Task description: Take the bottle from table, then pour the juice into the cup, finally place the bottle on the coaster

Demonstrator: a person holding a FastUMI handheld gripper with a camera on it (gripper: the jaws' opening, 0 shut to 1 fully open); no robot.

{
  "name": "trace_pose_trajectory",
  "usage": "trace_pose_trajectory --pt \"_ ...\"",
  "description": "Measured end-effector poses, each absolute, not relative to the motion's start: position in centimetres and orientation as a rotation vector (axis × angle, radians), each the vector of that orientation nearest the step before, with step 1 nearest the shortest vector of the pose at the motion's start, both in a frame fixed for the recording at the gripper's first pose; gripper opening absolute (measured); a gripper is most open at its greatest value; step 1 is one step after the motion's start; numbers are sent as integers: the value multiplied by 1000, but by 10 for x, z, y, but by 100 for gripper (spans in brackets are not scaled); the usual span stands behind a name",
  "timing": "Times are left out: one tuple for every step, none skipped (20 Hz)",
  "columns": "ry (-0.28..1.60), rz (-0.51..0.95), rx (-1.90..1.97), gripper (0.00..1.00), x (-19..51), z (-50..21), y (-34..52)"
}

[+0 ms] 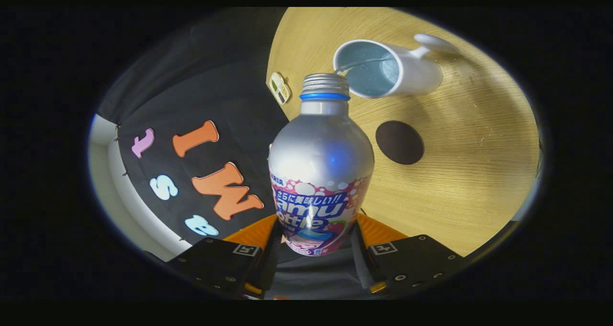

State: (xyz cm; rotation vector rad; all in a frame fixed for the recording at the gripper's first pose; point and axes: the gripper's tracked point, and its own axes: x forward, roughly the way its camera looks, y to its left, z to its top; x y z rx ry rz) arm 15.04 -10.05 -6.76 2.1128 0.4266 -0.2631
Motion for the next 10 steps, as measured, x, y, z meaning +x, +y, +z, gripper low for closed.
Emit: trace_pose_trajectory --pt "426 -266 2122 68 150 -66 -100" --pt "428 -265 2128 68 150 -67 -99" --pt "429 -265 2133 68 151 -66 -99" --pt "427 -264 2136 68 153 -64 -101" --pt "427 -265 2137 69 153 -63 -102" --pt "433 -266 2132 68 155 -63 -102" --pt "435 -271 2131 68 155 -64 -102" --pt "435 -282 2137 68 156 -66 -104" --pt "435 -286 2147 68 155 -65 -105" --pt "432 -285 2158 68 156 -65 -105"
